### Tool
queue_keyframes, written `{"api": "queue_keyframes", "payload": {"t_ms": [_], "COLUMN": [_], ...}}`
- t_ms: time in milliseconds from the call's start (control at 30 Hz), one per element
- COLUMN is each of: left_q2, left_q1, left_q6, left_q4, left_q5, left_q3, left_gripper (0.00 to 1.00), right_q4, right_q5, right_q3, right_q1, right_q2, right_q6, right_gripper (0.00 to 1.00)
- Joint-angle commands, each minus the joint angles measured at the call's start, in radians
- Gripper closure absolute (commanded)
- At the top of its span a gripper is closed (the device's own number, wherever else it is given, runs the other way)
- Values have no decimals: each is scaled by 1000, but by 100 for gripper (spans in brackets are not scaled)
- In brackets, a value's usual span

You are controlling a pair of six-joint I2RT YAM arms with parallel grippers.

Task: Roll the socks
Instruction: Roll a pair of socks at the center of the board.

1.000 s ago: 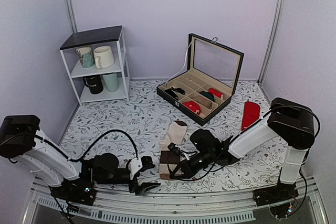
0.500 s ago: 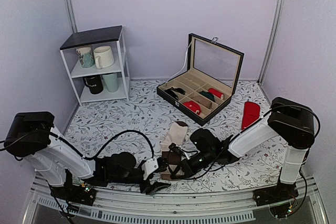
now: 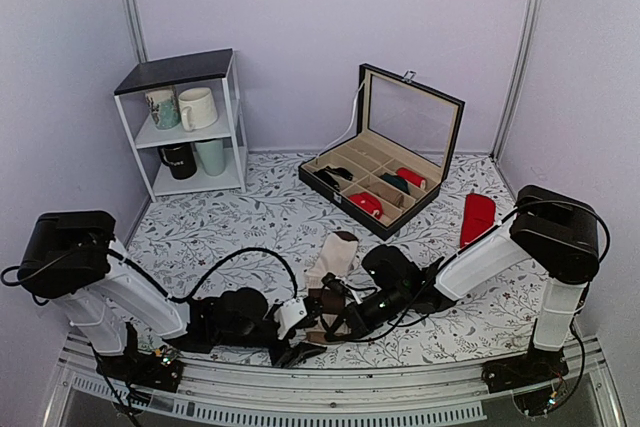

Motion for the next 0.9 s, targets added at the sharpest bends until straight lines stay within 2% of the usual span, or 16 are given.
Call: {"api": "queue_keyframes", "payload": {"t_ms": [0,133,200,400,467,500,567,667,767,867], "left_q2": [35,99,120,111,108,107,102,82,63,51], "left_q1": [9,11,10,17,19,19,20,25,26,32], "left_q6": [-30,-38,-48,-59,-63,-72,-98,-156,-208,-249], "left_q4": [70,121,140,168,169,167,148,102,43,-41], "left_q5": [14,43,44,40,47,48,49,53,52,49], "left_q3": [5,8,6,-13,-21,-21,-22,-19,-14,7], "left_gripper": [37,46,60,73,84,99,100,100,100,100], "right_q4": [-119,-109,-106,-107,-108,-108,-108,-108,-110,-81], "right_q5": [18,25,25,19,17,15,11,25,65,148], "right_q3": [-43,-58,-66,-57,-49,-47,-42,-37,-35,-66], "right_q1": [-1,0,0,0,0,-1,0,0,0,-1], "right_q2": [-4,-15,-19,-12,-2,2,1,-31,-93,-198], "right_q6": [1,8,12,13,11,10,5,-21,-88,-207], "right_gripper": [99,99,99,99,99,99,96,87,71,63]}}
